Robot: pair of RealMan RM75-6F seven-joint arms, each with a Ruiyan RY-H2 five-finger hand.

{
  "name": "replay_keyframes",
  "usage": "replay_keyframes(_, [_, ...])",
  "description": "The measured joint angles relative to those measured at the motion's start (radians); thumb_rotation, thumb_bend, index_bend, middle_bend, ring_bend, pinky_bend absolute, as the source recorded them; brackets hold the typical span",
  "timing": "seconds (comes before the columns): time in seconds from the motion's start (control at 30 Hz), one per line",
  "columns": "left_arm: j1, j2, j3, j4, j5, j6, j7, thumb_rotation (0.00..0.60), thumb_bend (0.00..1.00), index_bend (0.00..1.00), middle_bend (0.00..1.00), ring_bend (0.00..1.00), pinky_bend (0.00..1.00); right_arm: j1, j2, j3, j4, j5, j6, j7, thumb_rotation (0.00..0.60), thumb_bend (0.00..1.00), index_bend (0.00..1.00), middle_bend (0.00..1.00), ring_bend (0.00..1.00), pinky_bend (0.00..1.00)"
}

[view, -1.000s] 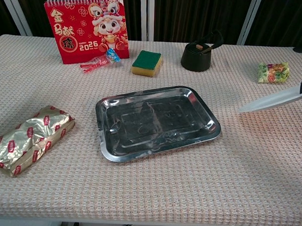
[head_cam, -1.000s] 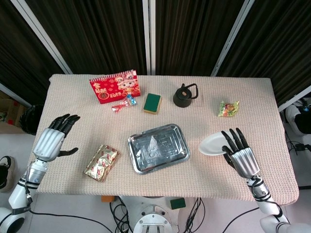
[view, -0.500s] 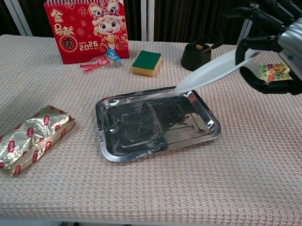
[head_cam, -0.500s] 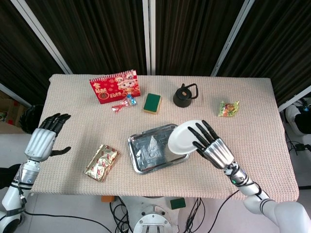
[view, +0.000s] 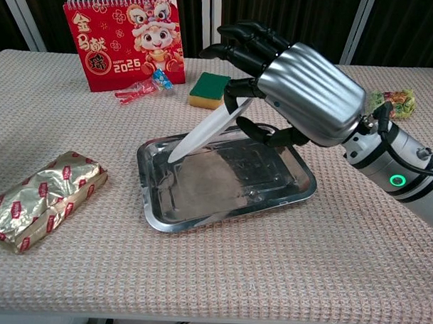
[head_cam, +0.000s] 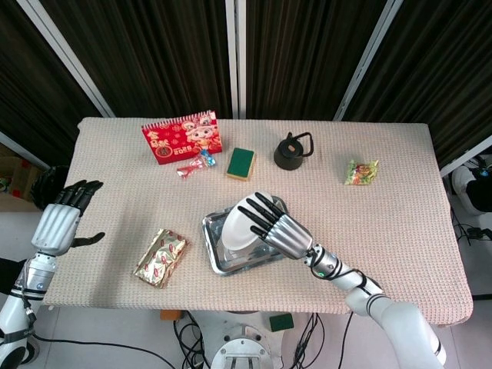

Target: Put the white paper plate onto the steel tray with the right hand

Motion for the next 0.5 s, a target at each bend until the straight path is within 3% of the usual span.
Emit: replay_keyframes(0.5, [-0.006,-0.003,-0.006,0.009,-0.001,-0.014,-0.007,0.600,0.05,0.10,0.12,0.07,0.15,0.022,-0.083,-0.004,0.140,0.085,-0.021,0.069,0.600,0.53,1.00,0.11,0.00,0.00])
